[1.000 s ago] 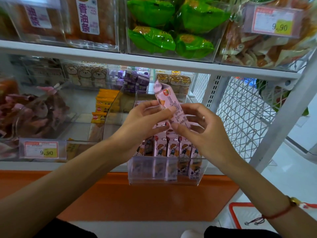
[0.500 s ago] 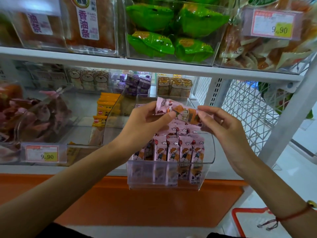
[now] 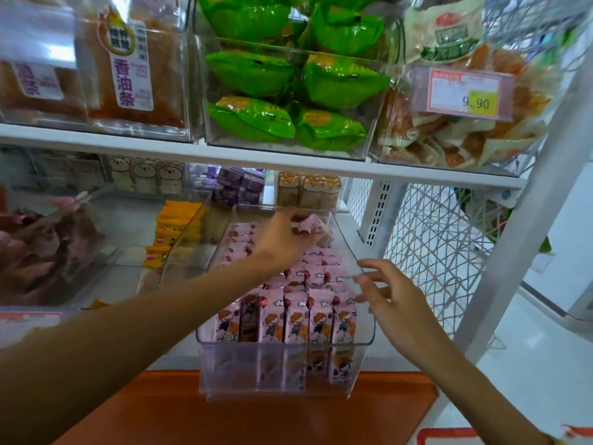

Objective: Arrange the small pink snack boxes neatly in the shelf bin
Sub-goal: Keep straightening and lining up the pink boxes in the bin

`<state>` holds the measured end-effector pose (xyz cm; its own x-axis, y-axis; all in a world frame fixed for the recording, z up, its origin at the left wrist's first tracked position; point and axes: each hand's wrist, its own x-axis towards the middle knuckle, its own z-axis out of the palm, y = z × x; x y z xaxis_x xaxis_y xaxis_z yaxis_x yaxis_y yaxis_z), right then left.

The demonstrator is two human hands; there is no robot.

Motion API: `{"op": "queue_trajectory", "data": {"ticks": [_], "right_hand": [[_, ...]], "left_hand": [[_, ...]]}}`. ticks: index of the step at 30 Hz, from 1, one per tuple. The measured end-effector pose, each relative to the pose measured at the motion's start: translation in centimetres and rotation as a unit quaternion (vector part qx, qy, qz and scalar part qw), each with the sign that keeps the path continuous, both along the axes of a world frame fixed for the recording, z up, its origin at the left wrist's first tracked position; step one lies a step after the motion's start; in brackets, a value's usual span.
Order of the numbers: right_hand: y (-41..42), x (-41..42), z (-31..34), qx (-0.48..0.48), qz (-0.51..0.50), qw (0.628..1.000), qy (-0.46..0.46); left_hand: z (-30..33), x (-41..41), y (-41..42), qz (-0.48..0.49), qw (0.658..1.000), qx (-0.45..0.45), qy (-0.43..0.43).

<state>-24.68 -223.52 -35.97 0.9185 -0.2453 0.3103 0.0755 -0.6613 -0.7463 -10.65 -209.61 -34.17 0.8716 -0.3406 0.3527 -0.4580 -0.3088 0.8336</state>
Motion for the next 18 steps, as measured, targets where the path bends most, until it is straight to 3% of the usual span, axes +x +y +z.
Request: {"op": "queue_trajectory", "data": {"ticks": [5, 10, 14, 18], "right_hand": [[-0.3, 0.0, -0.3, 0.0, 0.006, 1.0, -0.006], [-0.6, 0.2, -0.6, 0.017, 0.007, 1.0, 0.002], [-0.5, 0.3, -0.7, 0.009, 0.006, 1.0, 0.0], [-0.7, 0.2, -0.8, -0.002, 0.005, 1.0, -0.005]], "left_hand": [[0.2, 0.2, 0.3, -0.024, 0.992, 0.095, -0.083], [2.6, 2.4, 0.0, -0.058, 0.964, 0.235, -0.111], [2.2, 4.0, -2.0, -0.058, 0.958, 0.249, -0.129], [-0.4, 5.2, -3.4, -0.045, 0.927, 0.333, -0.166]]}}
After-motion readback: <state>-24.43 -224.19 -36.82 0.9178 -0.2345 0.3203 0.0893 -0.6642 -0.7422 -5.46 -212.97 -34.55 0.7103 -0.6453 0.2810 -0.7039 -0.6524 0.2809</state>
